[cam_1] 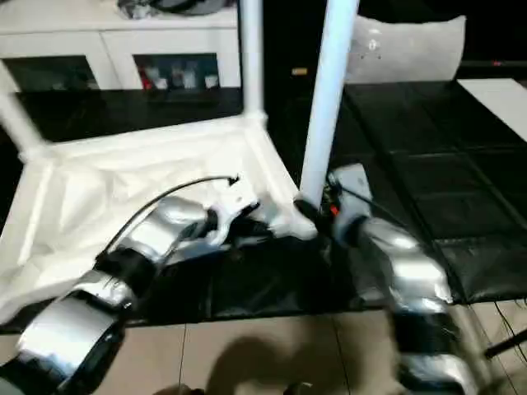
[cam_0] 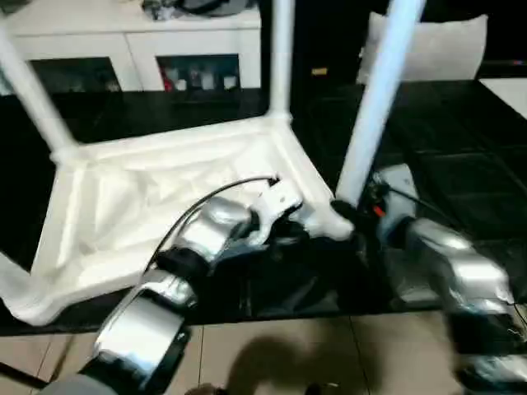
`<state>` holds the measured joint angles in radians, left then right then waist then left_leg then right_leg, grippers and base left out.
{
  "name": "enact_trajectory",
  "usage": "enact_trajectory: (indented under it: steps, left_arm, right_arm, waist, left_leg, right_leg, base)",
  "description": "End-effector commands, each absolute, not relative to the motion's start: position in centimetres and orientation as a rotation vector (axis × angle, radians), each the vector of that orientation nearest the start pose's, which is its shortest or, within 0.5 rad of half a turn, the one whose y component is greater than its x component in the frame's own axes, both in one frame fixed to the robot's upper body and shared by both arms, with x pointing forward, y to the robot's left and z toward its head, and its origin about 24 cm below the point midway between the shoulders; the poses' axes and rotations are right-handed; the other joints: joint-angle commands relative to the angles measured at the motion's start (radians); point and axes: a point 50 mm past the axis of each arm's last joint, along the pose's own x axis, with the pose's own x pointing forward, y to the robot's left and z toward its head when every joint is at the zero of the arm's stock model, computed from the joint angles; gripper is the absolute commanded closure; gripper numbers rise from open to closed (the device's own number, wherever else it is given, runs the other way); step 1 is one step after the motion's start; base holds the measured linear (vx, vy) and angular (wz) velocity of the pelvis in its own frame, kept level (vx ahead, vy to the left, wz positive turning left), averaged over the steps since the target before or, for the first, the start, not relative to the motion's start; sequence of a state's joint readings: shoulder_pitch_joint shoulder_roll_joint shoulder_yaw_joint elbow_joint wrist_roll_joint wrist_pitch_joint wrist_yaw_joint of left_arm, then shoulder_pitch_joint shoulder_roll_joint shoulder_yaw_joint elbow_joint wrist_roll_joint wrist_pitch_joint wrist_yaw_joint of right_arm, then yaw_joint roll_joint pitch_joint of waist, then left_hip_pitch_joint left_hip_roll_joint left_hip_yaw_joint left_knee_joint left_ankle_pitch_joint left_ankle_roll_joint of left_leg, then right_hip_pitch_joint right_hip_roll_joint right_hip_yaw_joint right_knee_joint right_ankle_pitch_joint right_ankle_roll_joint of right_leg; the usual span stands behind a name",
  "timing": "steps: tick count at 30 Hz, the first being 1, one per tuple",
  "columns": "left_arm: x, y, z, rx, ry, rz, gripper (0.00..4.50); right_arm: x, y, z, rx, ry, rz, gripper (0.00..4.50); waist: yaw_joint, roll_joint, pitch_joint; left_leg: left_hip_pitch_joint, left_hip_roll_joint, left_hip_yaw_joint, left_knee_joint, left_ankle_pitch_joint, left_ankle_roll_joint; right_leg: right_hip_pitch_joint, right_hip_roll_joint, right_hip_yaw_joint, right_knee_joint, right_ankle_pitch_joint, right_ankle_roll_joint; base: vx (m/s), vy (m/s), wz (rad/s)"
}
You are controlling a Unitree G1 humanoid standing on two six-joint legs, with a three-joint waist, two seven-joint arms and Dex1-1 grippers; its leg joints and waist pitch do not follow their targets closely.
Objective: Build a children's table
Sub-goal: Rotate leg to tighten
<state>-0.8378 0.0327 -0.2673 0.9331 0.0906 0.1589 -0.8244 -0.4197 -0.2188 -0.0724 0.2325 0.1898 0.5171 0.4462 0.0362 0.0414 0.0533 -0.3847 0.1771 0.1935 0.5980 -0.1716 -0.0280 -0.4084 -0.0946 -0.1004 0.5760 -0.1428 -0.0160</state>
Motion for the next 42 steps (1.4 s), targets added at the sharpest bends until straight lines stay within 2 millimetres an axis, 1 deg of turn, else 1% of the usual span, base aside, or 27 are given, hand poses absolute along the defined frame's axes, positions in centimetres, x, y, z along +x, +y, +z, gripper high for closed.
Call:
enact_trajectory:
  steps: [1,3,4,5,10,11,12,13,14,15,18,19,21,22,23,24,25,26,27,28,29,32,34,35,37,38,42]
  left_arm:
    - [34.9,1.0,8.0,0.299,0.294,-1.162,4.5]
    - [34.9,0.8,7.9,0.312,0.293,-1.165,4.5]
    - [34.6,1.1,7.6,0.334,0.297,-1.193,4.5]
    - [34.6,1.2,7.4,0.341,0.3,-1.204,4.5]
    - [34.4,2.5,6.9,0.367,0.316,-1.247,4.5]
    - [34.4,2.7,6.8,0.371,0.317,-1.258,4.5]
    - [34.4,2.8,6.8,0.372,0.316,-1.26,4.5]
    - [34.1,3.8,6.6,0.4,0.324,-1.324,4.5]
    - [34.0,4.0,6.5,0.405,0.33,-1.334,4.5]
    - [33.9,4.5,6.4,0.422,0.334,-1.361,4.5]
    - [33.7,5.3,6.3,0.446,0.346,-1.395,4.5]
    - [33.5,6.0,6.2,0.469,0.356,-1.439,4.5]
    - [33.1,6.8,6.0,0.5,0.369,-1.501,4.5]
    - [33.0,7.2,5.9,0.512,0.381,-1.522,4.5]
    - [32.8,7.8,5.9,0.537,0.389,-1.553,4.5]
    - [32.7,8.0,5.9,0.547,0.39,-1.568,4.5]
    - [32.5,8.3,5.9,0.56,0.394,-1.592,4.5]
    - [32.3,8.8,5.9,0.572,0.4,-1.632,4.5]
    - [32.0,9.2,6.0,0.579,0.405,-1.672,4.5]
    - [32.0,9.3,6.0,0.579,0.407,-1.681,4.5]
    - [31.9,9.4,6.0,0.578,0.413,-1.694,4.5]
    - [31.4,10.1,6.2,0.596,0.438,-1.758,4.5]
    - [31.3,10.2,6.2,0.598,0.44,-1.772,4.5]
    - [31.3,10.2,6.3,0.6,0.441,-1.782,4.5]
    - [31.2,10.2,6.3,0.603,0.439,-1.791,4.5]
    - [31.2,10.2,6.3,0.603,0.439,-1.794,4.5]
    - [31.2,10.0,6.4,0.602,0.435,-1.801,4.5]
  right_arm:
    - [32.1,-13.5,5.6,0.139,0.353,0.5,1.85]
    - [32.2,-13.3,5.8,0.16,0.339,0.487,1.75]
    - [32.1,-13.6,6.0,0.131,0.313,0.511,1.62]
    - [31.9,-13.7,6.0,0.116,0.308,0.524,1.5]
    - [31.3,-15.7,6.2,0.058,0.276,0.598,1.0]
    - [31.2,-16.1,6.3,0.055,0.269,0.608,1.0]
    - [31.2,-16.1,6.3,0.054,0.268,0.61,0.91]
    - [30.7,-17.4,6.8,0.022,0.253,0.683,0.76]
    - [30.6,-17.7,6.9,0.014,0.252,0.7,0.76]
    - [30.3,-18.1,7.2,0.0,0.248,0.742,0.64]
    - [29.9,-18.7,7.6,-0.009,0.247,0.812,0.37]
    - [29.6,-19.1,7.9,-0.032,0.248,0.872,0.3]
    - [29.2,-19.4,8.0,-0.085,0.262,0.954,0.3]
    - [29.0,-19.5,8.0,-0.111,0.267,0.993,0.3]
    - [28.6,-19.6,8.1,-0.125,0.278,1.065,0.3]
    - [28.4,-19.6,8.1,-0.127,0.281,1.091,0.3]
    - [28.2,-19.6,8.1,-0.125,0.286,1.13,0.3]
    - [28.0,-19.6,8.1,-0.119,0.292,1.175,0.46]
    - [27.8,-19.5,8.2,-0.112,0.297,1.212,0.46]
    - [27.8,-19.5,8.2,-0.109,0.299,1.222,0.46]
    - [27.7,-19.5,8.2,-0.102,0.304,1.237,0.67]
    - [27.5,-19.1,8.0,-0.071,0.333,1.301,0.92]
    - [27.5,-19.0,8.0,-0.07,0.337,1.312,1.11]
    - [27.4,-18.9,7.9,-0.064,0.345,1.333,1.11]
    - [27.3,-18.7,7.8,-0.052,0.355,1.372,1.37]
    - [27.2,-18.6,7.8,-0.047,0.36,1.387,1.37]
    - [27.1,-18.5,7.8,-0.033,0.377,1.427,1.71]
  waist:
    - [0.008,-0.023,-0.078]
    - [0.009,-0.022,-0.079]
    - [0.008,-0.025,-0.079]
    - [0.01,-0.023,-0.078]
    - [0.016,-0.025,-0.076]
    - [0.017,-0.024,-0.074]
    - [0.017,-0.025,-0.074]
    - [0.022,-0.022,-0.074]
    - [0.022,-0.024,-0.074]
    - [0.026,-0.021,-0.074]
    - [0.033,-0.021,-0.072]
    - [0.037,-0.021,-0.072]
    - [0.045,-0.019,-0.073]
    - [0.047,-0.021,-0.072]
    - [0.052,-0.02,-0.073]
    - [0.058,-0.023,-0.074]
    - [0.06,-0.021,-0.072]
    - [0.061,-0.027,-0.073]
    - [0.064,-0.028,-0.074]
    - [0.065,-0.026,-0.073]
    - [0.066,-0.024,-0.072]
    - [0.071,-0.024,-0.071]
    - [0.073,-0.024,-0.071]
    - [0.074,-0.027,-0.072]
    - [0.077,-0.025,-0.072]
    - [0.077,-0.025,-0.072]
    - [0.078,-0.027,-0.073]
  left_leg:
    - [0.013,0.04,-0.026,-0.062,-0.2,0.073]
    - [0.014,0.042,-0.026,-0.062,-0.194,0.078]
    - [0.014,0.043,-0.026,-0.063,-0.192,0.081]
    - [0.015,0.043,-0.025,-0.063,-0.194,0.084]
    - [0.014,0.043,-0.023,-0.062,-0.203,0.092]
    - [0.014,0.043,-0.023,-0.063,-0.207,0.092]
    - [0.014,0.042,-0.023,-0.062,-0.21,0.093]
    - [0.015,0.044,-0.025,-0.063,-0.219,0.096]
    - [0.014,0.045,-0.024,-0.063,-0.219,0.098]
    - [0.017,0.046,-0.024,-0.063,-0.223,0.101]
    - [0.017,0.05,-0.024,-0.065,-0.236,0.094]
    - [0.021,0.051,-0.024,-0.065,-0.249,0.092]
    - [0.021,0.055,-0.025,-0.066,-0.249,0.084]
    - [0.021,0.056,-0.024,-0.067,-0.247,0.082]
    - [0.022,0.058,-0.023,-0.067,-0.242,0.08]
    - [0.022,0.058,-0.023,-0.066,-0.247,0.083]
    - [0.021,0.058,-0.022,-0.066,-0.247,0.086]
    - [0.021,0.058,-0.021,-0.066,-0.244,0.087]
    - [0.019,0.06,-0.023,-0.067,-0.237,0.087]
    - [0.02,0.06,-0.023,-0.067,-0.235,0.088]
    - [0.021,0.061,-0.022,-0.067,-0.238,0.085]
    - [0.024,0.062,-0.023,-0.07,-0.25,0.071]
    - [0.025,0.062,-0.023,-0.07,-0.258,0.065]
    - [0.026,0.063,-0.023,-0.07,-0.257,0.062]
    - [0.025,0.062,-0.023,-0.07,-0.25,0.062]
    - [0.025,0.062,-0.023,-0.069,-0.247,0.062]
    - [0.024,0.062,-0.023,-0.068,-0.24,0.063]
  right_leg:
    - [0.053,-0.063,0.038,-0.084,-0.372,-0.143]
    - [0.054,-0.064,0.04,-0.08,-0.338,-0.158]
    - [0.055,-0.063,0.04,-0.079,-0.33,-0.162]
    - [0.056,-0.064,0.041,-0.078,-0.323,-0.166]
    - [0.059,-0.066,0.043,-0.079,-0.336,-0.165]
    - [0.06,-0.066,0.042,-0.081,-0.347,-0.164]
    - [0.06,-0.066,0.042,-0.082,-0.353,-0.162]
    - [0.061,-0.068,0.042,-0.084,-0.366,-0.157]
    - [0.062,-0.067,0.042,-0.083,-0.364,-0.155]
    - [0.059,-0.067,0.043,-0.082,-0.362,-0.161]
    - [0.058,-0.066,0.042,-0.082,-0.379,-0.162]
    - [0.056,-0.066,0.042,-0.084,-0.392,-0.161]
    - [0.055,-0.069,0.043,-0.082,-0.388,-0.16]
    - [0.055,-0.069,0.044,-0.08,-0.383,-0.162]
    - [0.053,-0.069,0.046,-0.077,-0.368,-0.168]
    - [0.054,-0.07,0.045,-0.074,-0.362,-0.174]
    - [0.053,-0.07,0.046,-0.074,-0.362,-0.176]
    - [0.053,-0.07,0.046,-0.074,-0.361,-0.176]
    - [0.056,-0.073,0.046,-0.07,-0.358,-0.18]
    - [0.054,-0.073,0.046,-0.07,-0.36,-0.18]
    - [0.051,-0.072,0.047,-0.071,-0.367,-0.181]
    - [0.05,-0.073,0.048,-0.073,-0.394,-0.177]
    - [0.048,-0.073,0.048,-0.074,-0.402,-0.175]
    - [0.048,-0.074,0.049,-0.073,-0.399,-0.174]
    - [0.049,-0.074,0.049,-0.072,-0.397,-0.174]
    - [0.049,-0.073,0.048,-0.071,-0.392,-0.175]
    - [0.05,-0.074,0.049,-0.07,-0.382,-0.176]
  base:
    - [0.0,0.0,0.0]
    - [0.0,0.0,0.0]
    - [0.0,0.0,0.0]
    - [0.0,0.0,0.0]
    - [0.0,0.0,0.0]
    - [0.0,0.0,0.0]
    - [0.0,0.0,0.0]
    - [0.0,0.0,0.0]
    - [0.0,0.0,0.0]
    - [0.0,0.0,0.0]
    - [0.0,0.0,0.0]
    - [0.0,0.0,0.0]
    - [0.0,0.0,0.0]
    - [0.0,0.0,0.0]
    - [0.0,0.0,0.0]
    - [0.0,0.0,0.0]
    - [0.0,0.0,0.0]
    - [0.0,0.0,0.0]
    - [0.0,0.0,0.0]
    - [0.0,0.0,0.0]
    - [0.0,0.0,0.0]
    - [0.0,0.0,0.0]
    - [0.0,0.0,0.0]
    - [0.0,0.0,0.0]
    - [0.0,0.0,0.0]
    - [0.0,0.0,0.0]
    - [0.0,0.0,0.0]
